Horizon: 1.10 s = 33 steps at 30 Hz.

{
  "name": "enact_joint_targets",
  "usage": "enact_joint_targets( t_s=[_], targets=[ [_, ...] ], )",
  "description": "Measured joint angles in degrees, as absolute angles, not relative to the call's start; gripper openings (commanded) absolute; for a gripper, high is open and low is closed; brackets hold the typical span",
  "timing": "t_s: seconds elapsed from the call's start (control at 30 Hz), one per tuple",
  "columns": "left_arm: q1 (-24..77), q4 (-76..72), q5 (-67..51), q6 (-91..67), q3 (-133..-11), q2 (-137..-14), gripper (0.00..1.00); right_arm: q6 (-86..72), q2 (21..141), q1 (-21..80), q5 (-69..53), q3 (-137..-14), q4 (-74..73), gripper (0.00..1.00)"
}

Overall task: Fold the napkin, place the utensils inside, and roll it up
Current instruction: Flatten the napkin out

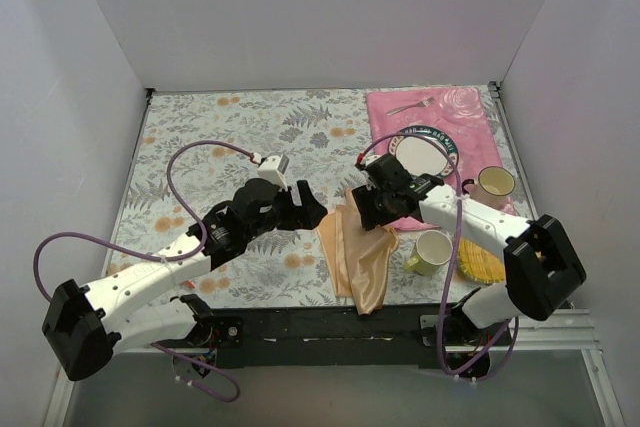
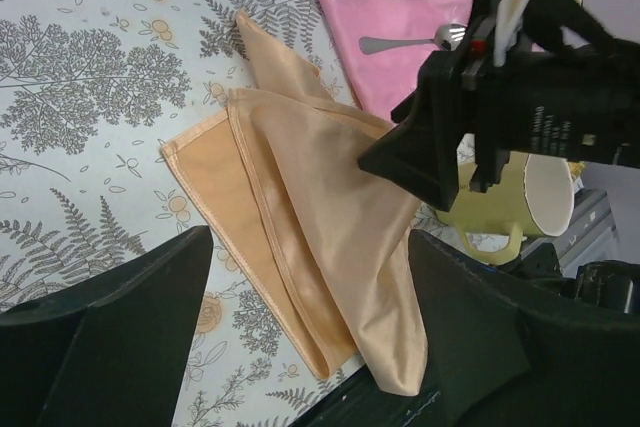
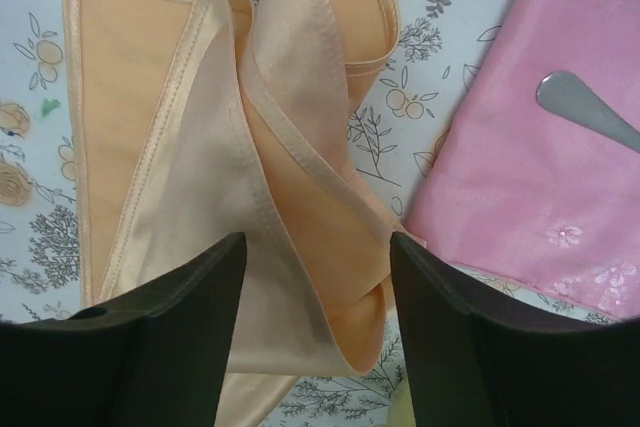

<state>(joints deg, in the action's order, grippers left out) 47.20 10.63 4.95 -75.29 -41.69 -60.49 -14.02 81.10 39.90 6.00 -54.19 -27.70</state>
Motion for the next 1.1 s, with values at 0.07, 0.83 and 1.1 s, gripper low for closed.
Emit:
enact_joint_targets(
  t_s=[0.07,0.83,1.1],
  targets=[
    [47.2,10.63,5.5,-75.68,-41.71,-59.29,0.84,-12.91,83.2,39.92,5.19,-54.19,-27.49,0.4],
    [41.69,25.61,13.91,-91.33,-46.44,-58.98,0.88,-20.49,80.42,50.7,-5.69,-55.51,-18.55,0.92],
    [41.82,20.38,0.21,-88.27,-44.1,-72.47,0.92,-8.62,91.72,39.57,-4.32,-65.93,-25.8,0.84]
  ],
)
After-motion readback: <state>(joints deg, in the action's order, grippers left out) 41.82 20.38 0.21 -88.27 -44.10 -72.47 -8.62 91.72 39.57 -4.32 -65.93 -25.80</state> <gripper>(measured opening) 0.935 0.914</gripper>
